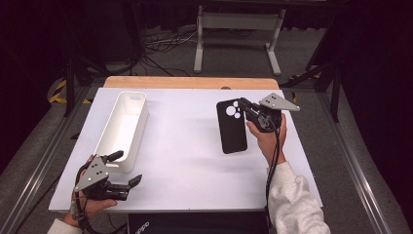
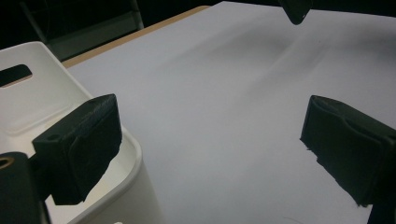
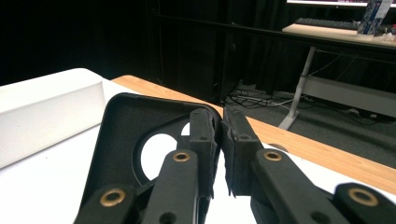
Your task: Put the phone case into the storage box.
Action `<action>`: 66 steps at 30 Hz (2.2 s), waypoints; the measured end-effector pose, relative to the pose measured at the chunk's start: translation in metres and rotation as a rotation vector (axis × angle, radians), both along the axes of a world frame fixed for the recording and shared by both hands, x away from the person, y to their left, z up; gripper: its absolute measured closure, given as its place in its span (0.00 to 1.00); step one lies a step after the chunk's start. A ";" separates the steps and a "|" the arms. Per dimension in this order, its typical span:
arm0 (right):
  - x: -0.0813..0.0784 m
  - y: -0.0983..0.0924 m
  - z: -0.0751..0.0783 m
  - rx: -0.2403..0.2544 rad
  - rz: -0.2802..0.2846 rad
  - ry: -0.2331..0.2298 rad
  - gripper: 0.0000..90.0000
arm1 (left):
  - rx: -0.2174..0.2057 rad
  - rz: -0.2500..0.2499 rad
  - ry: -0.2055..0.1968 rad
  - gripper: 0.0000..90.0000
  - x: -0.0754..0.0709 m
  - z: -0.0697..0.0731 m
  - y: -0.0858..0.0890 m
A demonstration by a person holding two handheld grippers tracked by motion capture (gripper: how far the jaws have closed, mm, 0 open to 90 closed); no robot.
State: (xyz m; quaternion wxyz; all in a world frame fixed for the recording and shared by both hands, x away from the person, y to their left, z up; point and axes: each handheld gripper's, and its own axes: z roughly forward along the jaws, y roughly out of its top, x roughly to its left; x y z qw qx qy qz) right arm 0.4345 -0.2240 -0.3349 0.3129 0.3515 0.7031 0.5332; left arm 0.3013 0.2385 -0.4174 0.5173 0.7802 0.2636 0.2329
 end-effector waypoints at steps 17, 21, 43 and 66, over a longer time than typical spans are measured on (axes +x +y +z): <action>-0.022 0.032 -0.005 -0.023 0.071 -0.043 0.93 | -0.032 -0.053 -0.051 0.09 0.010 0.023 -0.041; -0.026 0.041 -0.007 -0.028 0.094 -0.052 0.93 | -0.050 -0.077 -0.056 0.09 0.014 0.030 -0.052; -0.040 0.063 -0.022 -0.036 0.135 -0.076 0.93 | -0.107 -0.071 -0.011 0.13 0.047 0.038 -0.103; -0.057 0.080 -0.029 -0.078 0.144 -0.137 0.93 | -0.140 -0.026 0.010 0.25 0.062 0.039 -0.122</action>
